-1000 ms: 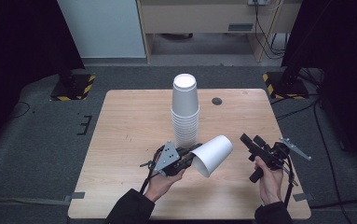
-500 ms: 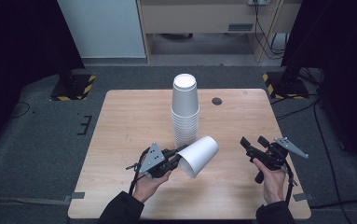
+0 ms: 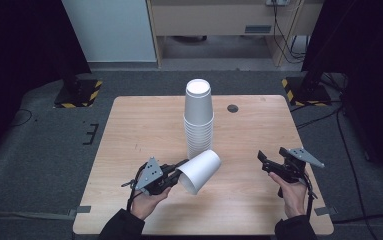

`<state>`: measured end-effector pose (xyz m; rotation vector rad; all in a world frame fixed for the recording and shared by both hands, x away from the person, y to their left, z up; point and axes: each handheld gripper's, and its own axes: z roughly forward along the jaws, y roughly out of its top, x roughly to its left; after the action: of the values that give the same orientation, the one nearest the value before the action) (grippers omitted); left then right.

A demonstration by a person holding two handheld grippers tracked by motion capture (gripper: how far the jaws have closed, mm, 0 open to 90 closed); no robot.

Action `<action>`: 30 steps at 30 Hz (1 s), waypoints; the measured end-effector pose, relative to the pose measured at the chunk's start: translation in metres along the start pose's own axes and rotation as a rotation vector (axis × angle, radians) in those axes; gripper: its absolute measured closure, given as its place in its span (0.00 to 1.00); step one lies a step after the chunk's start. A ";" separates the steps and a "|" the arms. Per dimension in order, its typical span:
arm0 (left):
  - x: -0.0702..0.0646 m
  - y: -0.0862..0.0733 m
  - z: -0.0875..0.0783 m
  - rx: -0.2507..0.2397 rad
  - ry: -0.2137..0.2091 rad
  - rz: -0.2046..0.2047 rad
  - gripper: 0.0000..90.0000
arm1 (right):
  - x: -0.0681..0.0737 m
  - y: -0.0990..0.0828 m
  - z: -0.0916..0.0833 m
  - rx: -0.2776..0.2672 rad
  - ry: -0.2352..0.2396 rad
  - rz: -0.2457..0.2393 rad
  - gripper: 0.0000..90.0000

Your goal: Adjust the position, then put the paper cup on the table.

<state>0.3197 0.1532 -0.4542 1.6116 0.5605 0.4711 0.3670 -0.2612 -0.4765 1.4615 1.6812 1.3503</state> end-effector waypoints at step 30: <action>0.048 -0.024 -0.078 0.103 0.191 -0.076 0.97 | -0.004 -0.014 0.008 0.126 -0.058 -0.141 0.09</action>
<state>0.3095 0.2460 -0.4698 1.6467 0.7987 0.5503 0.3693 -0.2613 -0.4930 1.4073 1.8228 1.1348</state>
